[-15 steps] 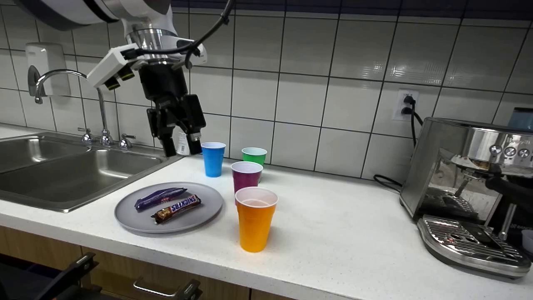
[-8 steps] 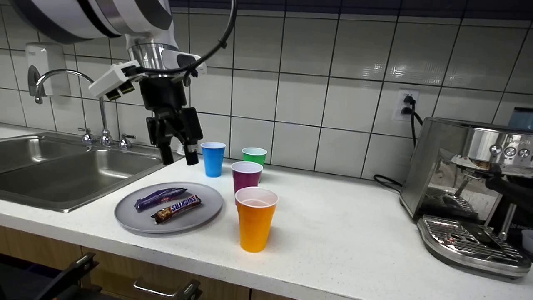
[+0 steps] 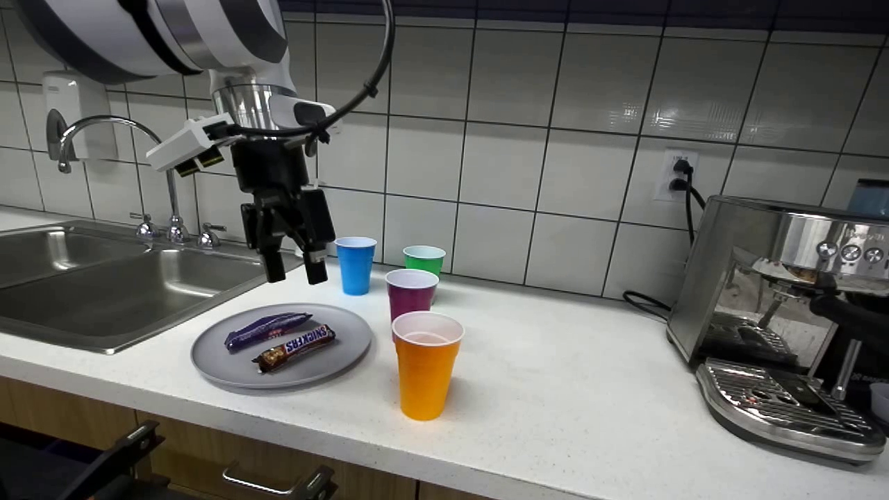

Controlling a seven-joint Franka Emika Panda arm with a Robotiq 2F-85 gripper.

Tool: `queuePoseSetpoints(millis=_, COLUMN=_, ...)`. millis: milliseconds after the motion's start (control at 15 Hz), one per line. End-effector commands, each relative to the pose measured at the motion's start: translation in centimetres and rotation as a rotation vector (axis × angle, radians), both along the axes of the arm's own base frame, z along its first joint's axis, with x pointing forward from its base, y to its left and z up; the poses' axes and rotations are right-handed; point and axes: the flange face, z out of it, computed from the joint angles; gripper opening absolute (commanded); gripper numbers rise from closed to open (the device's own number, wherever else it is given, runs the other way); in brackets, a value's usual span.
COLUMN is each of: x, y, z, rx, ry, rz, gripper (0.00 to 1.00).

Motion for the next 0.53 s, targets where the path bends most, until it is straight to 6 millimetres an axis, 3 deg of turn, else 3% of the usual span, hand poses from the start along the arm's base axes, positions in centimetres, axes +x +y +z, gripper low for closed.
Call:
queuePoseSetpoints(millis=0, x=0.0, y=0.0, z=0.0, rx=0.0, ry=0.0, rz=0.0, gripper=1.0)
queuePoseSetpoints(millis=200, x=0.0, y=0.0, z=0.0, rx=0.0, ry=0.0, rz=0.0, gripper=1.0)
queuePoseSetpoints(millis=467, x=0.4, y=-0.5, z=-2.3, rx=0.026, ry=0.035, rz=0.019, gripper=1.0)
